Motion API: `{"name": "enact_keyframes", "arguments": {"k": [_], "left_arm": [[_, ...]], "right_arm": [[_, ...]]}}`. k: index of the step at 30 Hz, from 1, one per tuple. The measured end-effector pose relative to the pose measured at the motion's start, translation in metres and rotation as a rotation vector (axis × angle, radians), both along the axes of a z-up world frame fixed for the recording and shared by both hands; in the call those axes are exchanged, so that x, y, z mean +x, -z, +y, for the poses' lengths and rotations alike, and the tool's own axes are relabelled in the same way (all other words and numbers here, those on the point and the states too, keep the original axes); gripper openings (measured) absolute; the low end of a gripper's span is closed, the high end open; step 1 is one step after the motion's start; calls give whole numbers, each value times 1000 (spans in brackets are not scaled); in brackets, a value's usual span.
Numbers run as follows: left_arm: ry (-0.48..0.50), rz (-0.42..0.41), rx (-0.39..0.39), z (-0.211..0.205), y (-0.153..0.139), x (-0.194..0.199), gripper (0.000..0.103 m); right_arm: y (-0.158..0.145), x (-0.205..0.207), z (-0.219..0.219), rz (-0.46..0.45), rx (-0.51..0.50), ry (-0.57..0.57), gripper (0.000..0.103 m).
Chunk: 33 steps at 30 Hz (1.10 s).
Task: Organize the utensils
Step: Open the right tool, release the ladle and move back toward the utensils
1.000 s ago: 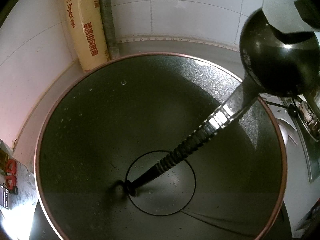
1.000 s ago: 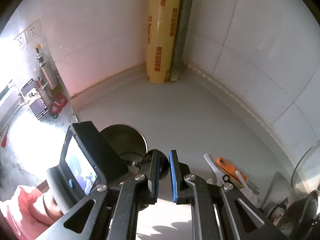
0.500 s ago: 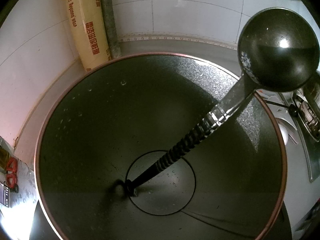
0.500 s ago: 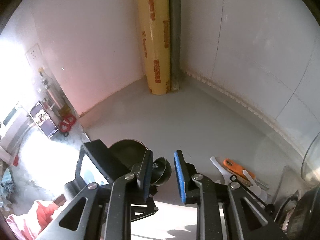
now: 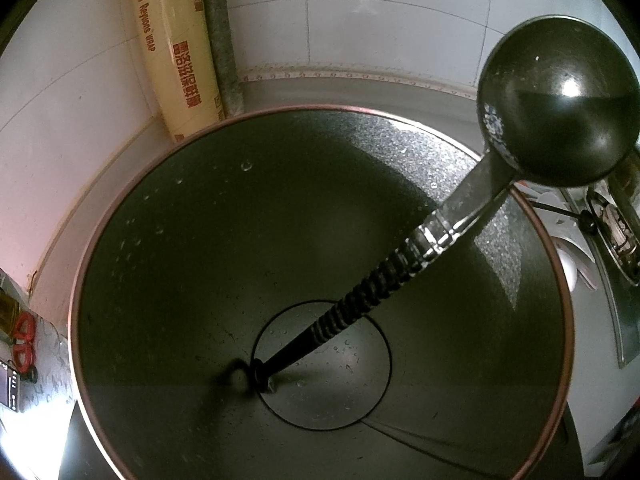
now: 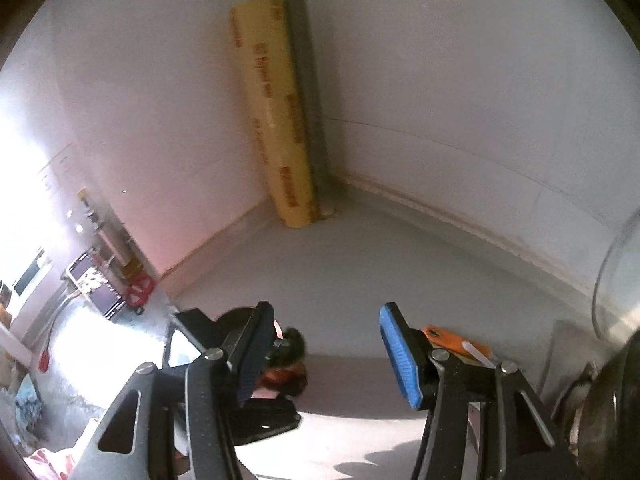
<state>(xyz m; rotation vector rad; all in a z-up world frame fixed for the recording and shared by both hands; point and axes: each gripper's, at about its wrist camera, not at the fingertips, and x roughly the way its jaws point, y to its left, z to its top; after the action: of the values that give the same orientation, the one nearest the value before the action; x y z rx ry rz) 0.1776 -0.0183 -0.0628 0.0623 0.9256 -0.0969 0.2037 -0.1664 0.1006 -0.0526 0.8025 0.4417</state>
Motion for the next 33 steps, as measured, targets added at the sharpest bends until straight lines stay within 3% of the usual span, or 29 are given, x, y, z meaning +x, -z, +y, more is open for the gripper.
{"name": "enact_keyframes", "arguments": {"k": [8, 19, 33], "left_arm": [[-13, -11, -9, 2, 1, -4, 90], [-28, -34, -18, 3, 0, -12, 90], [-55, -51, -43, 4, -1, -16, 90]], "right_arm": [[46, 2, -41, 91, 3, 125, 81], [110, -11, -81, 184, 3, 242, 102], [146, -26, -112, 162, -18, 346, 103]]}}
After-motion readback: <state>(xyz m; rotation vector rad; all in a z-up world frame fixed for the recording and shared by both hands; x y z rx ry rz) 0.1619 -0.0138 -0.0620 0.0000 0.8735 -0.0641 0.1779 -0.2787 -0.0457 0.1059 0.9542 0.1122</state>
